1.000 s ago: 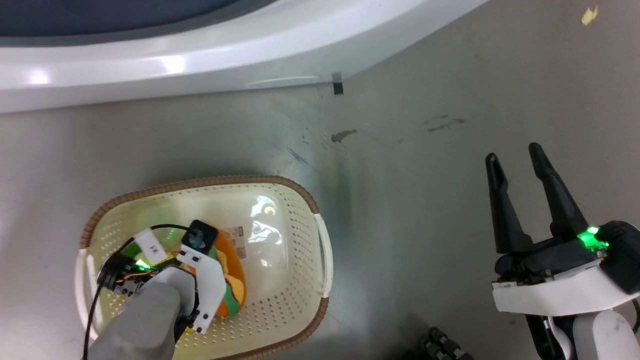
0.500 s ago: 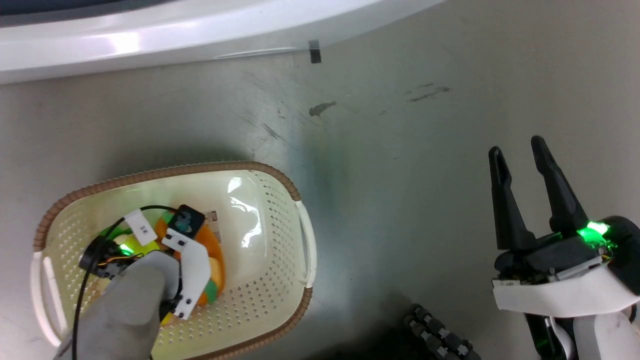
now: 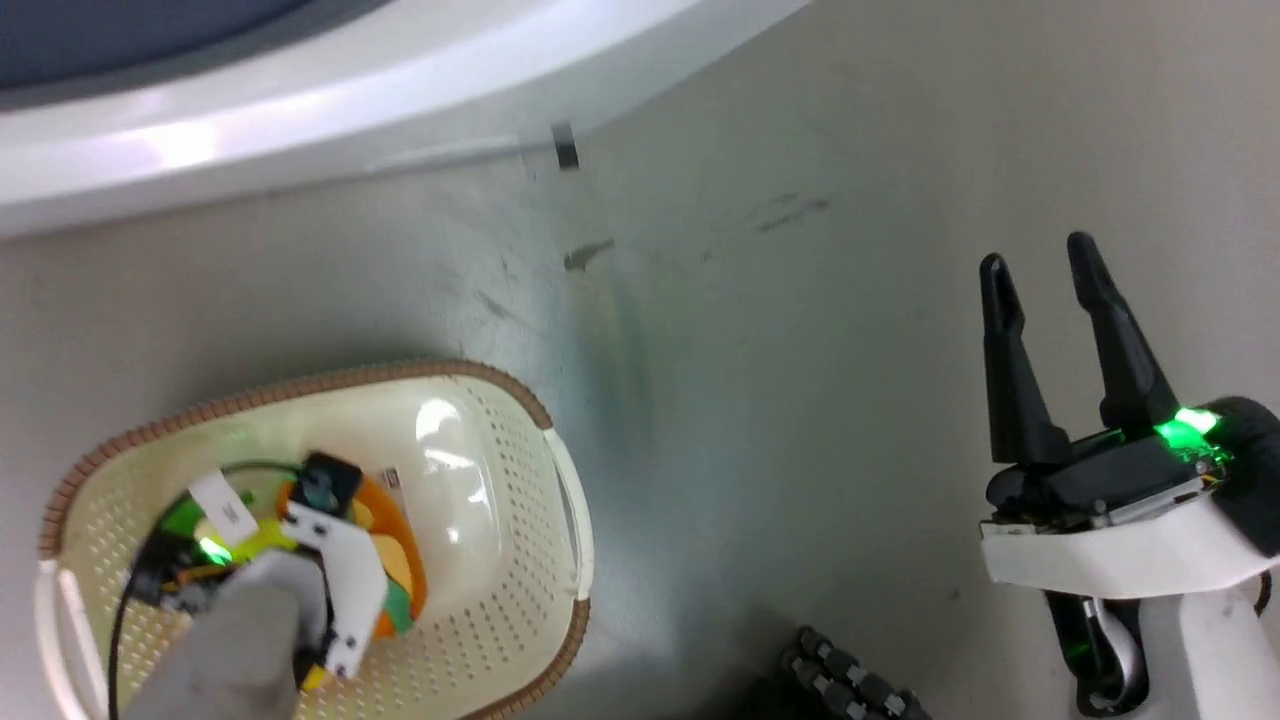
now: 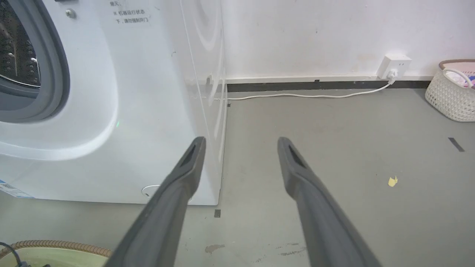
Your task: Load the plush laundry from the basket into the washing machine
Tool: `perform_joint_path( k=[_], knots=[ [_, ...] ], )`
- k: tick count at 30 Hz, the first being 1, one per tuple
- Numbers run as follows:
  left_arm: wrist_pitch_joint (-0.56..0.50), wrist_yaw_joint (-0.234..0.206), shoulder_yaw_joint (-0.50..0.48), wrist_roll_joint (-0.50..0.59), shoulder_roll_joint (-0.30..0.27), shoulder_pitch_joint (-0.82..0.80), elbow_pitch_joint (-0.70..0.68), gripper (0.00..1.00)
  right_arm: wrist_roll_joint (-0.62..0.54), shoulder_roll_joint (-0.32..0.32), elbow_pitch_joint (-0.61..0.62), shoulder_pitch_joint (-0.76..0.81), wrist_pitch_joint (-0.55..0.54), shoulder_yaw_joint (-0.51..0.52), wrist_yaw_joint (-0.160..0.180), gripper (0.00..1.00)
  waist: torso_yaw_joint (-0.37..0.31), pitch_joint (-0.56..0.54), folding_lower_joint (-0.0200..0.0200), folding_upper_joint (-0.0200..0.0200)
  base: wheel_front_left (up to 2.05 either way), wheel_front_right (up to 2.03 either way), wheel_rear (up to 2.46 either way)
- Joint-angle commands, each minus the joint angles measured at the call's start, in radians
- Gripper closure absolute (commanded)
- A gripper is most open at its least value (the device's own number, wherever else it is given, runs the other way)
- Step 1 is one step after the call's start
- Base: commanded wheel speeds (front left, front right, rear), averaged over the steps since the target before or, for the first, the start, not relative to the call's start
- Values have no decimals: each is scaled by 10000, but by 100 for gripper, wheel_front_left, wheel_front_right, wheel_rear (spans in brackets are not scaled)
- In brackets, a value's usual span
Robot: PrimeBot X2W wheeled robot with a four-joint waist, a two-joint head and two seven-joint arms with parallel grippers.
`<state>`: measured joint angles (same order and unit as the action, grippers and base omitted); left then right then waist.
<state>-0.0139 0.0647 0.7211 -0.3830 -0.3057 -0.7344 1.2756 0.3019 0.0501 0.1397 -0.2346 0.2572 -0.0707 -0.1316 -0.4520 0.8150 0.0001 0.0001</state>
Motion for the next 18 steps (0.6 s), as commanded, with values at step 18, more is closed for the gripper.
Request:
perform_joint_path(
  k=[18],
  knots=[
    [2747,175,-967,-1114,1028,2307,-1959,100,-1532,1,-823,1544,45,647,9,0,2958,-5943,-1,-1,0,0,0]
  ],
)
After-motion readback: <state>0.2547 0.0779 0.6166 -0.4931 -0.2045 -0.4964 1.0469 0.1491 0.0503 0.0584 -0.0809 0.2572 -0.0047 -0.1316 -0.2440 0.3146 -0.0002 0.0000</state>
